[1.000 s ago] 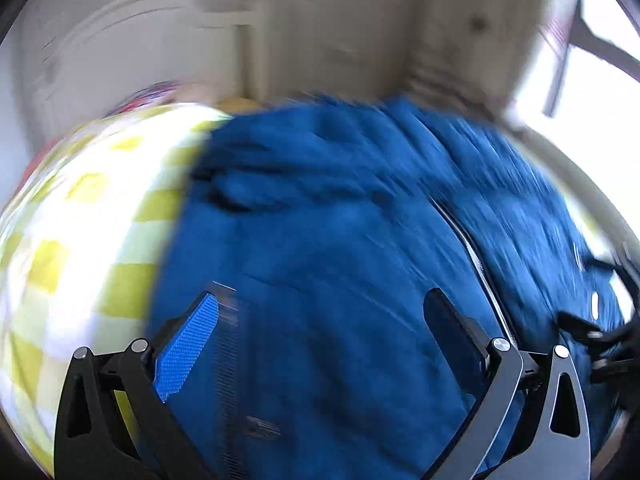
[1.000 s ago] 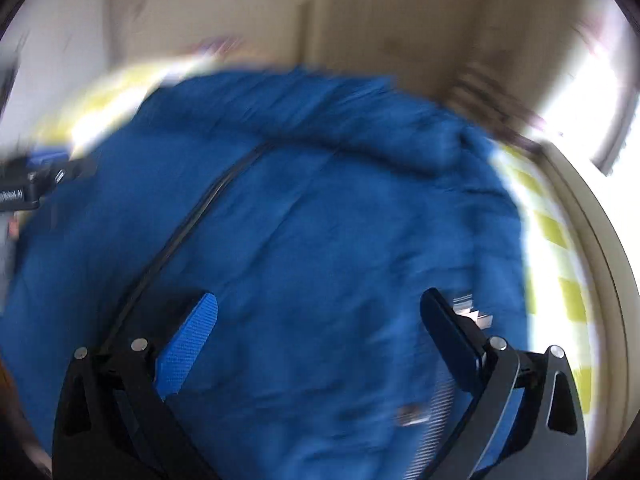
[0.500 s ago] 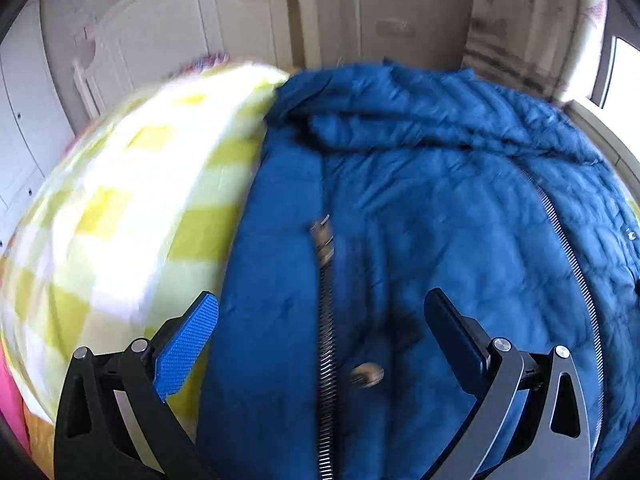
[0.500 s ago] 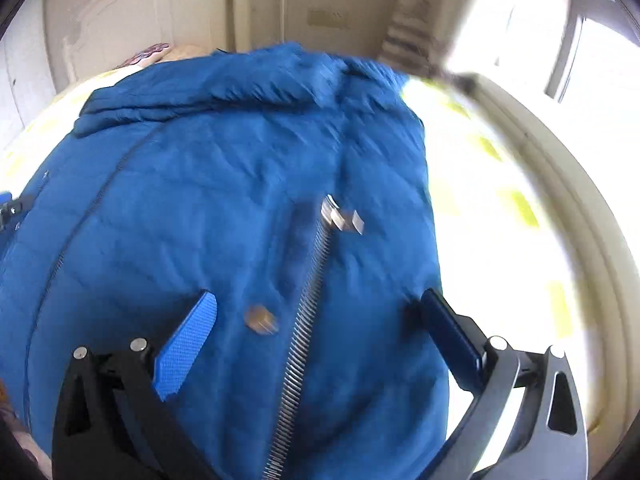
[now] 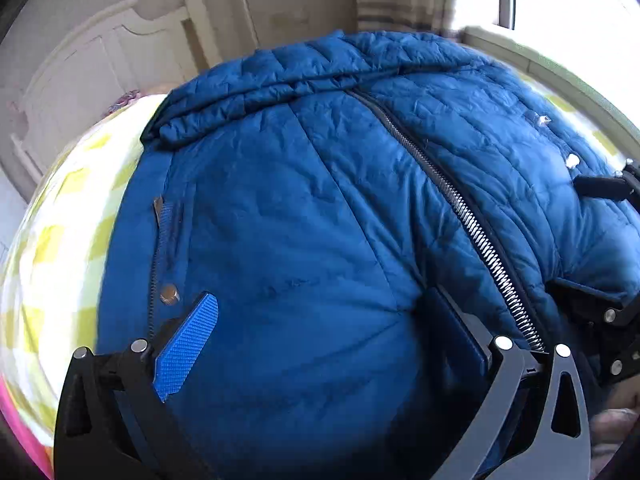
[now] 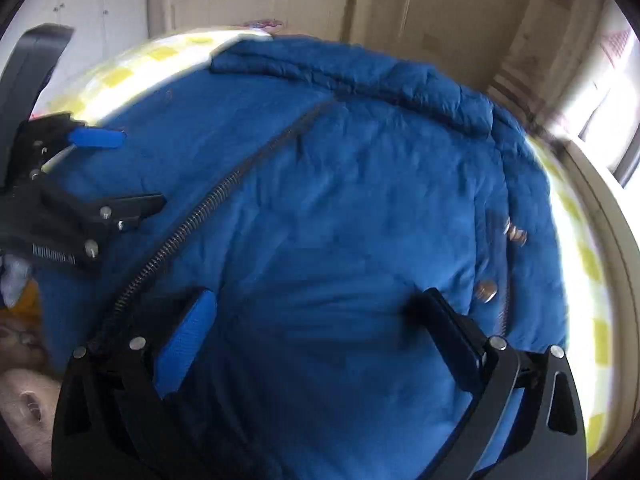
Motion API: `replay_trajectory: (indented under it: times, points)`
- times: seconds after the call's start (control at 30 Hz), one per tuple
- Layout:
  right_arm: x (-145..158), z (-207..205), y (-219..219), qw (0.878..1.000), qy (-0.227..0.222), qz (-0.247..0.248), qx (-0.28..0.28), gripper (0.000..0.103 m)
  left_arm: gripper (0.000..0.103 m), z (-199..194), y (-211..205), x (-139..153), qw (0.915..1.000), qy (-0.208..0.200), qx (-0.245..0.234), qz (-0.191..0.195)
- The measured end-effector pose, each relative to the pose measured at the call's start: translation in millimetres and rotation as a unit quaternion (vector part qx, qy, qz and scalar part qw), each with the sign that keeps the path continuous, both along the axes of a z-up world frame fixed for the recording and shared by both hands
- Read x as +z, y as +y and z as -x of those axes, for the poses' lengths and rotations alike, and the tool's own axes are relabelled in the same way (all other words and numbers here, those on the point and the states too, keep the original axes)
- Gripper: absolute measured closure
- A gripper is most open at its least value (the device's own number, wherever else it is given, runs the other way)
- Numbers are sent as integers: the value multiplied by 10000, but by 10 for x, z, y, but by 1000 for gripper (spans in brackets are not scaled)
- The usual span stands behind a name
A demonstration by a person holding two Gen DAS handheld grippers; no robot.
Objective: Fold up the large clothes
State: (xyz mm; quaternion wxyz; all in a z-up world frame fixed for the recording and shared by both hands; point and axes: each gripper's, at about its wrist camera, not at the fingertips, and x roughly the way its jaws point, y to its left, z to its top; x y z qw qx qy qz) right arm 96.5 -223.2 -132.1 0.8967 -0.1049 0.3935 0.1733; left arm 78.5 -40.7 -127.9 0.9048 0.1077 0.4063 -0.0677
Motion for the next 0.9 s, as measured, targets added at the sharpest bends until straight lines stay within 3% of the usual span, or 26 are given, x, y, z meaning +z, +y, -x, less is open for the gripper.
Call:
replay_trajectory:
  times: [0.03, 0.13, 0.27, 0.4, 0.47, 0.57, 0.63, 0.73, 0.77, 0.83, 0.9]
  points:
    - [-19, -7, -67, 9997, 81, -247, -14, 2, 4, 4, 41, -7, 9999, 77, -10, 114]
    - [19, 35, -125, 9997, 114, -185, 84, 3, 4, 62, 238, 35, 9990, 228, -2, 373]
    - [123, 196, -382, 9994, -75, -250, -208, 3, 4, 242, 650, 147, 9962, -80, 426, 756]
    - [-73, 216, -813, 9961, 171, -700, -514, 2, 4, 305, 1149, 0, 9921, 92, 999, 754]
    - [-69, 324, -865, 9959, 26, -760, -494, 2, 4, 384, 1245, -16, 9917, 1, 1007, 800]
    - [-2, 352, -794, 9961, 67, -524, -702, 3, 5, 454, 1198, 16, 9917, -53, 1105, 651]
    - [81, 414, -723, 9956, -55, -531, -775, 3, 5, 529, 1076, 87, 9929, -91, 923, 741]
    - [105, 536, -451, 9977, -216, -587, -274, 3, 5, 665, 765, 81, 9978, -221, 413, 461]
    - [17, 558, -296, 9988, -164, -453, -47, 2, 4, 706, 630, 29, 9991, -287, 264, 176]
    - [-110, 605, -142, 9988, -408, -243, 71, 2, 4, 701, 538, -20, 9988, -372, 290, -132]
    - [-111, 617, -176, 9983, -444, -366, 88, 2, 4, 674, 616, -19, 9992, -244, 291, 102]
